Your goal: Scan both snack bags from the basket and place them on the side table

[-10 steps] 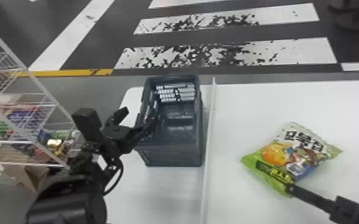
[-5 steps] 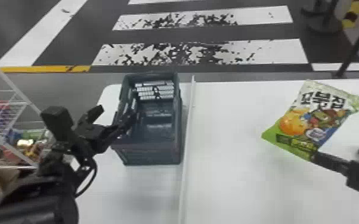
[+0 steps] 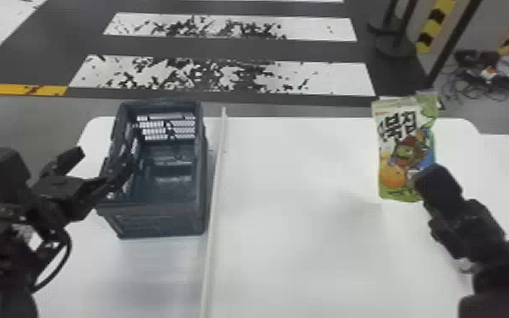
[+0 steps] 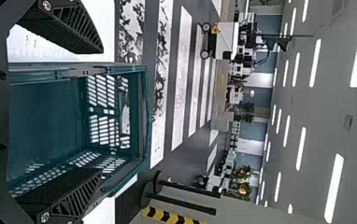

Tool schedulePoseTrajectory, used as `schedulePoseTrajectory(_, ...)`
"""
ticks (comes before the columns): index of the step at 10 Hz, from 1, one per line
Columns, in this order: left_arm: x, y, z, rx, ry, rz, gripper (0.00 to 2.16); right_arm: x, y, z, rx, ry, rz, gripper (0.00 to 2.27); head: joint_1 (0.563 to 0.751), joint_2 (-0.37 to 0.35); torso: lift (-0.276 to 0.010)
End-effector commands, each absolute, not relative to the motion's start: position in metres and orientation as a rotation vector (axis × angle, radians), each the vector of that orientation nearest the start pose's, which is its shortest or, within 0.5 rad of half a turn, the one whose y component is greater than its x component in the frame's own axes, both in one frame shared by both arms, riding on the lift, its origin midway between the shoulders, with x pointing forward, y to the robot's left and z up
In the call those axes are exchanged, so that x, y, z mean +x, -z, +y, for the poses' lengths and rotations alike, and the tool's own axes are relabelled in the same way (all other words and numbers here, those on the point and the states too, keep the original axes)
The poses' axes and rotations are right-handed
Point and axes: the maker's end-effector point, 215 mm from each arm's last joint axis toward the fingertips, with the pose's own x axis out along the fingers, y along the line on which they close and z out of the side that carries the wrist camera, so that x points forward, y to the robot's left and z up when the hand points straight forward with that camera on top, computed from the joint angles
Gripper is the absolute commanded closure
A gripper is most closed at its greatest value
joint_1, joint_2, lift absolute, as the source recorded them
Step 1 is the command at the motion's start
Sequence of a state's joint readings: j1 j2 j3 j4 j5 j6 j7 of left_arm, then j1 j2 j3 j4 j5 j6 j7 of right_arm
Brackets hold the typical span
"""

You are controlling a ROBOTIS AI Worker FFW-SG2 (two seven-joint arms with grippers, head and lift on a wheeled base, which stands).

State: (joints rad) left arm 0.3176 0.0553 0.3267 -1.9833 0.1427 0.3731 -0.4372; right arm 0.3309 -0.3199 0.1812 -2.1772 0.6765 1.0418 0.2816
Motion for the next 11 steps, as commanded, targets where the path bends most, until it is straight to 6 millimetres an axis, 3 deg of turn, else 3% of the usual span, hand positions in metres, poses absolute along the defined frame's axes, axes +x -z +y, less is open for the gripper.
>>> schedulePoseTrajectory(1,0.477,0.377,0.323,-0.08,0.155,0.239,0.09,0.414,0.442,-0.333,-1.104,0.025,0.718,2.26,0.695,-0.015,-0.075)
schedulePoseTrajectory(3,0.478,0.379,0.325,-0.081,0.152,0.242,0.09,0.383,0.47,-0.325,-1.407,0.018,0.743,2.26,0.695,-0.015,-0.075)
schedulePoseTrajectory(5,0.478,0.381,0.324,-0.083,0.153,0.245,0.09,0.35,0.498,-0.305,-1.495,-0.043,0.775,2.26,0.695,0.0,-0.075)
schedulePoseTrajectory(6,0.479,0.381,0.325,-0.083,0.153,0.245,0.09,0.337,0.507,-0.288,-1.474,-0.088,0.783,1.77,0.695,0.013,-0.075)
schedulePoseTrajectory(7,0.48,0.38,0.325,-0.082,0.153,0.242,0.09,0.324,0.515,-0.277,-1.399,-0.122,0.821,0.69,0.695,0.032,-0.075)
schedulePoseTrajectory(8,0.48,0.381,0.326,-0.082,0.151,0.243,0.09,0.314,0.522,-0.265,-1.262,-0.166,0.877,0.0,0.695,0.042,-0.075)
schedulePoseTrajectory(11,0.48,0.384,0.326,-0.082,0.152,0.249,0.09,0.299,0.523,-0.21,-0.727,-0.348,0.997,0.05,0.695,0.115,-0.075)
